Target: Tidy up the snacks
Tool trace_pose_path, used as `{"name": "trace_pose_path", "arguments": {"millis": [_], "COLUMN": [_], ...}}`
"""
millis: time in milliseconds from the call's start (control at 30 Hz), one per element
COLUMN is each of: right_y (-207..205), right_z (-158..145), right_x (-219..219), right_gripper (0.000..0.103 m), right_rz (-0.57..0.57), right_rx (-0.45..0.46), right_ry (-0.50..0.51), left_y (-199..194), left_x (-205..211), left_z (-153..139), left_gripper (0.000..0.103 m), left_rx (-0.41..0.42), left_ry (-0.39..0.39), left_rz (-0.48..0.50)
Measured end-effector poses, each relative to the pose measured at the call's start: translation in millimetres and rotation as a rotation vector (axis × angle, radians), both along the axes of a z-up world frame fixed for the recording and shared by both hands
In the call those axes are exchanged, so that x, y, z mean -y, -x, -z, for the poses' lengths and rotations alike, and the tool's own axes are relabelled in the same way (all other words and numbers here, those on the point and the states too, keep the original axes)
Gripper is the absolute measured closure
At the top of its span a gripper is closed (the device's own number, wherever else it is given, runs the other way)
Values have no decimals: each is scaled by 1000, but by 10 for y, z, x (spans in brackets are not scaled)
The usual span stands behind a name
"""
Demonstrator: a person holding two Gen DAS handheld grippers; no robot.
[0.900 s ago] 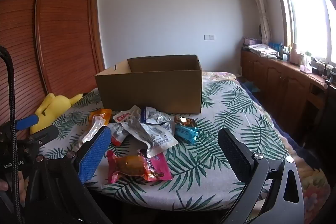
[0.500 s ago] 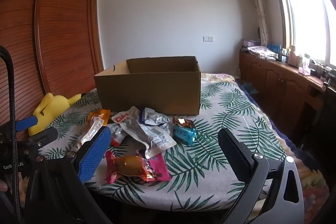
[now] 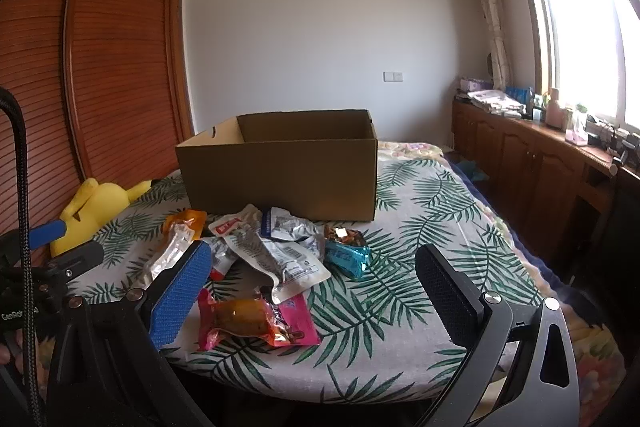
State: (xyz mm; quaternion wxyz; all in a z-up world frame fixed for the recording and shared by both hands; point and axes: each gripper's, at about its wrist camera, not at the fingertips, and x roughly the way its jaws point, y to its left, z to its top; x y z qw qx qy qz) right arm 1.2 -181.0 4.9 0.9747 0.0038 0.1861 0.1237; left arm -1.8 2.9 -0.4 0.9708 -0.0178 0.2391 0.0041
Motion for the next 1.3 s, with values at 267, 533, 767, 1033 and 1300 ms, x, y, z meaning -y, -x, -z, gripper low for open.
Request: {"name": "trace_pose_path", "arguments": {"millis": [267, 533, 767, 1033, 1300], "right_y": [-3, -1, -6, -6, -10], "right_z": [-5, 3, 1, -11, -18], "right_x": [20, 23, 30, 42, 45], "right_gripper": [0, 0, 0, 0, 0], "right_rz": [2, 2, 3, 8, 7], "right_rx": [-1, 0, 0, 3, 6], "right_ry": [0, 0, 0, -2, 0], "left_y": [23, 34, 29, 14, 24], "left_x": [-4, -17, -15, -14, -2], "left_z": [-65, -86, -98, -111, -121], "left_gripper": [10, 10, 10, 10, 10], "left_rx": [6, 8, 13, 14, 20], "left_ry": [-4, -3, -10, -12, -16], "left_rz": [-4, -6, -10, -11, -11]}}
